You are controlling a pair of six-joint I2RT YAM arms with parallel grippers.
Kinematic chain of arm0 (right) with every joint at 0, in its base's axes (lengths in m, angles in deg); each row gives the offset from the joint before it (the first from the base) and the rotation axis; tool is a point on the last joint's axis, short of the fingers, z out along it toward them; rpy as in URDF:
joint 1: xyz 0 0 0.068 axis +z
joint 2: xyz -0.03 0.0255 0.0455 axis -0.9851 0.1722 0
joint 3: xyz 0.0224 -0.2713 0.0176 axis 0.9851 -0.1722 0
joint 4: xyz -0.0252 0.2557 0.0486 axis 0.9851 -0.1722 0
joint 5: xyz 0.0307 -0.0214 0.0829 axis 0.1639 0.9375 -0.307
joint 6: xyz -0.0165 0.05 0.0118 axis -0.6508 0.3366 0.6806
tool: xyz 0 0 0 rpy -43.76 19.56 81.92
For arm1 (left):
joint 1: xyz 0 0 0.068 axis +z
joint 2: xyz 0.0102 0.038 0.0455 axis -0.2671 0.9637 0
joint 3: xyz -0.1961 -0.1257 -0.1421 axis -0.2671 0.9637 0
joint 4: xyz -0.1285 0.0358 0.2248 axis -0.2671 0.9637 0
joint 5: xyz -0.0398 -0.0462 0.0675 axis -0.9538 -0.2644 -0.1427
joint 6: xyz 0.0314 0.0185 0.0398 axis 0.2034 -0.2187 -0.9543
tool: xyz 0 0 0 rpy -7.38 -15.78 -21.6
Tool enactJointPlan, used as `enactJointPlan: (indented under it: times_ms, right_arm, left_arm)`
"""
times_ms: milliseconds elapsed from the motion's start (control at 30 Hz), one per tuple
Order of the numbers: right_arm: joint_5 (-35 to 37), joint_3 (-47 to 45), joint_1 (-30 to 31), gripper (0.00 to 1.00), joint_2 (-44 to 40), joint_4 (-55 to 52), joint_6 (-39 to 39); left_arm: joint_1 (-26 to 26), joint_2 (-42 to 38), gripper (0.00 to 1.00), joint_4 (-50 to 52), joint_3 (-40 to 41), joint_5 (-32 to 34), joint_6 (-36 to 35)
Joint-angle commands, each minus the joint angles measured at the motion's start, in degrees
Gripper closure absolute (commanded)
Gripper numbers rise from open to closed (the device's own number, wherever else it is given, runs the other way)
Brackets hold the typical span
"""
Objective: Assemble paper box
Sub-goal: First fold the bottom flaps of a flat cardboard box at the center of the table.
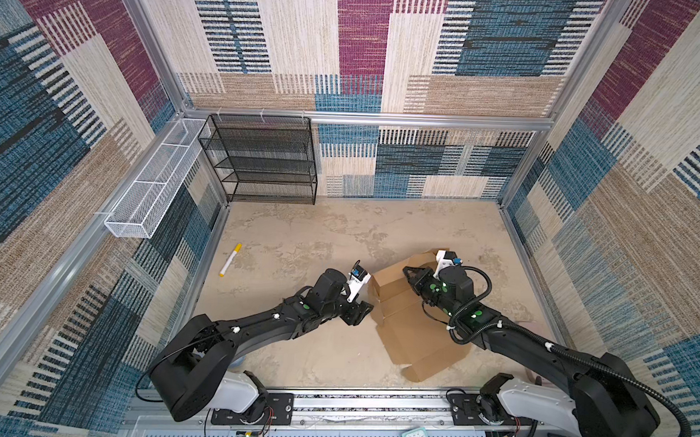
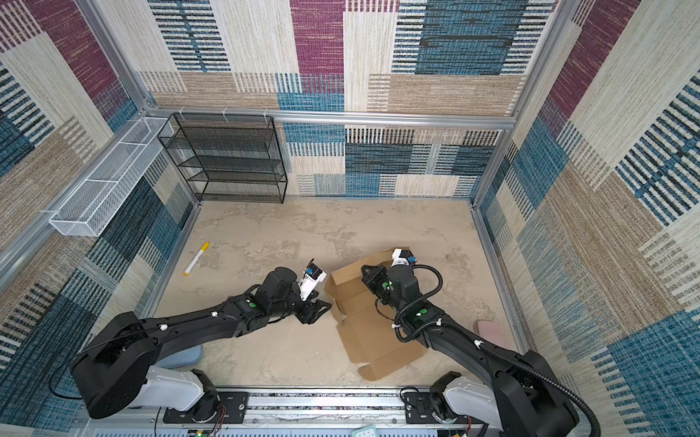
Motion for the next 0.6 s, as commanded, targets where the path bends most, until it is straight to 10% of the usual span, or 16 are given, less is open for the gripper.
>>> enactJointPlan:
  times_ms: [0,567]
  right_arm:
    - [0.67,-0.2,0.05,1.0,-0.66,-0.11,-0.16]
    - [1.12,-1.25,0.05,1.0,-2.52,-1.93,1.04]
  left_arm:
    - [0.03,0.22,0.33,-7.05,0.02,1.91,0.12]
    - [-2.68,3.91,0.33,-14.65,-0.45,7.81,3.25]
